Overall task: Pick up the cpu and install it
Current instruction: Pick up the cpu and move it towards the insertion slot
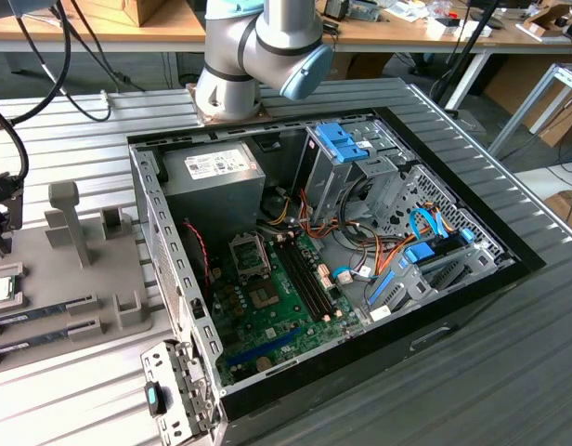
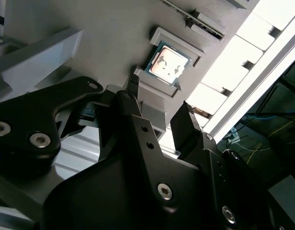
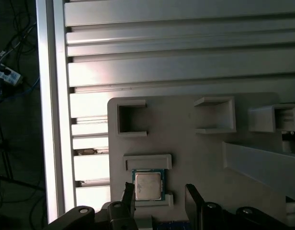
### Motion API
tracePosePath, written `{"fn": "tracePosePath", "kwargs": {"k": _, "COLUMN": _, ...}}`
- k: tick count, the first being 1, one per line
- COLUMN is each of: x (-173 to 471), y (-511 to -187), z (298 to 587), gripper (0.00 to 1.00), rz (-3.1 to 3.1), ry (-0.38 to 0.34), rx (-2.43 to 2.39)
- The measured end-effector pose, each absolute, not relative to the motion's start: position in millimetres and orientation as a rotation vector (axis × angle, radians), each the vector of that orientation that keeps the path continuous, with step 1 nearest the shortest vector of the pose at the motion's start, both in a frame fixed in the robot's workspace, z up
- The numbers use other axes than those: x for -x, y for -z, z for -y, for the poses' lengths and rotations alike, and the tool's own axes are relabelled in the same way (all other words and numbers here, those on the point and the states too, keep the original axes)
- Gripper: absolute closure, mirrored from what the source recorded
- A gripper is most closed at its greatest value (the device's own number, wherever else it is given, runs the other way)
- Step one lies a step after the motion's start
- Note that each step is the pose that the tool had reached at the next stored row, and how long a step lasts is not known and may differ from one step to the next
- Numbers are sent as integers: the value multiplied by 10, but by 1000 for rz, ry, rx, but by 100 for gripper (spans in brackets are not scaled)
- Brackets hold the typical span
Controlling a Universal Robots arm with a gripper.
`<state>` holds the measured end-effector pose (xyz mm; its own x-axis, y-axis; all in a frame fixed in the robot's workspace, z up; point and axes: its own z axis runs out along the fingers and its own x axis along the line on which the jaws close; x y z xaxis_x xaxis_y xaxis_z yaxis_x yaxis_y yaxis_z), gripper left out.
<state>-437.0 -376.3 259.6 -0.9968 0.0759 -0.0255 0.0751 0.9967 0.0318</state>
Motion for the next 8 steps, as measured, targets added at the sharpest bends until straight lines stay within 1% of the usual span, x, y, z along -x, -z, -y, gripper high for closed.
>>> {"fn": "tracePosePath", "kwargs": {"k": 8, "x": 4371, "y": -2571, "z": 3763, "gripper": 46, "rz": -3112, "ry": -48, "rx": -118}}
